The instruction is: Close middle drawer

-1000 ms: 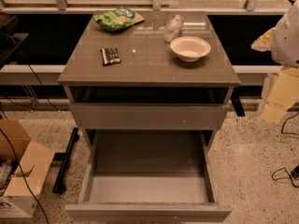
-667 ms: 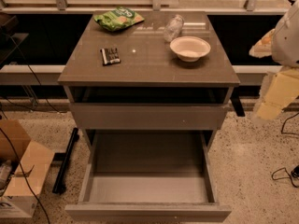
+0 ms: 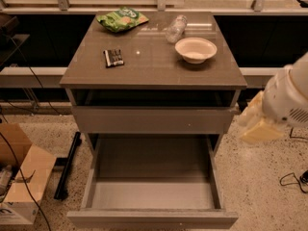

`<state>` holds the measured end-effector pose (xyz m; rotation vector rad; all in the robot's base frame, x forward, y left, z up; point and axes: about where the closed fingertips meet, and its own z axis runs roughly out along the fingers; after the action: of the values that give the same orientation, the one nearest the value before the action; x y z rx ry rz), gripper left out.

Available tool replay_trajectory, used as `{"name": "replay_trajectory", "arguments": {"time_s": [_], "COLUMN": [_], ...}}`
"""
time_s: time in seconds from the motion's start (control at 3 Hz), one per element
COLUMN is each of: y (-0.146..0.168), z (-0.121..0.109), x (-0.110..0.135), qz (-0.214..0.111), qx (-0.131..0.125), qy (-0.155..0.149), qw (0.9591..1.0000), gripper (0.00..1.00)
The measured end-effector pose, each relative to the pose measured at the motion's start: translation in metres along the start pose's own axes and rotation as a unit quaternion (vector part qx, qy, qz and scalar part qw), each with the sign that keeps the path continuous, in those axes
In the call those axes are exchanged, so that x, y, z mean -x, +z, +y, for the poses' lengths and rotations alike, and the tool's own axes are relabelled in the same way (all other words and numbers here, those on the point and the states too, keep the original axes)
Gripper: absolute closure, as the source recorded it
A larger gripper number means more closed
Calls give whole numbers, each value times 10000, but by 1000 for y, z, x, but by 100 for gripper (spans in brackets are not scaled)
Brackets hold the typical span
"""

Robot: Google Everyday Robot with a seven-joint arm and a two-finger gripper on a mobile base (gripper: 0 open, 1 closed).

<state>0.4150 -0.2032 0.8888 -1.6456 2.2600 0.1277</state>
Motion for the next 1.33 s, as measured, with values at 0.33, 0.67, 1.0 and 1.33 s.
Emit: {"name": "replay_trajectory", "arguments": {"time_s": [0.33,0.67,1.0,1.33], "y": [74,82,83,115], "z": [23,28,28,32], "x": [-25,-29,-29,-37], "qz": [-310,-283,-282,26], "qx": [389,405,405,449], "qy": [382,421,421,449], "qw": [9980,9979,9979,9980], "gripper": [86,100,100,100]}}
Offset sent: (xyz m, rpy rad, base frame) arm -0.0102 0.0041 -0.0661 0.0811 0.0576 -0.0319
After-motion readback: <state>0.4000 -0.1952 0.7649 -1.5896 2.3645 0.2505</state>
